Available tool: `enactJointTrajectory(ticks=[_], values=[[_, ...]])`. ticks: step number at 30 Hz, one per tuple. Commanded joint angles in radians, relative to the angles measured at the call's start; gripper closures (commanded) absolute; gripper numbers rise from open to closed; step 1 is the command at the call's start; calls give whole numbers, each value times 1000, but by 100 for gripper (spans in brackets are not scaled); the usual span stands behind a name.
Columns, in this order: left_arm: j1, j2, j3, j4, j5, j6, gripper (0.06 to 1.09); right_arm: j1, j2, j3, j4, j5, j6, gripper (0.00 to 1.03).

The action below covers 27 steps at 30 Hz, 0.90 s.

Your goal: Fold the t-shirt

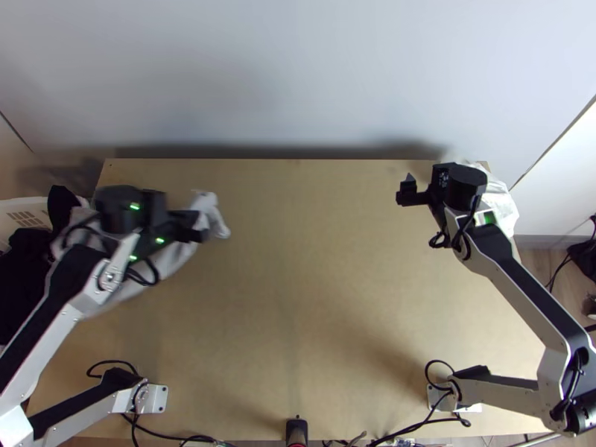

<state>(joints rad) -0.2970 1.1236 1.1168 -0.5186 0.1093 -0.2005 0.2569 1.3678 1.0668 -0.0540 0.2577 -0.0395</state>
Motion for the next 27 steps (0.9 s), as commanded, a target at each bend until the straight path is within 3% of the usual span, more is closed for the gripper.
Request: enactJointTrajectory(ticks=[1, 9, 27], values=[[-266, 67, -12, 69, -56, -42, 105, -10, -70, -79, 8, 0, 10, 7], [-452, 200, 104, 149, -63, -122, 105, -21, -157, -235, 91, 0, 23, 7], [-722, 616, 342, 517, -72, -172, 105, -123, -368, -283, 80, 0, 90, 7]])
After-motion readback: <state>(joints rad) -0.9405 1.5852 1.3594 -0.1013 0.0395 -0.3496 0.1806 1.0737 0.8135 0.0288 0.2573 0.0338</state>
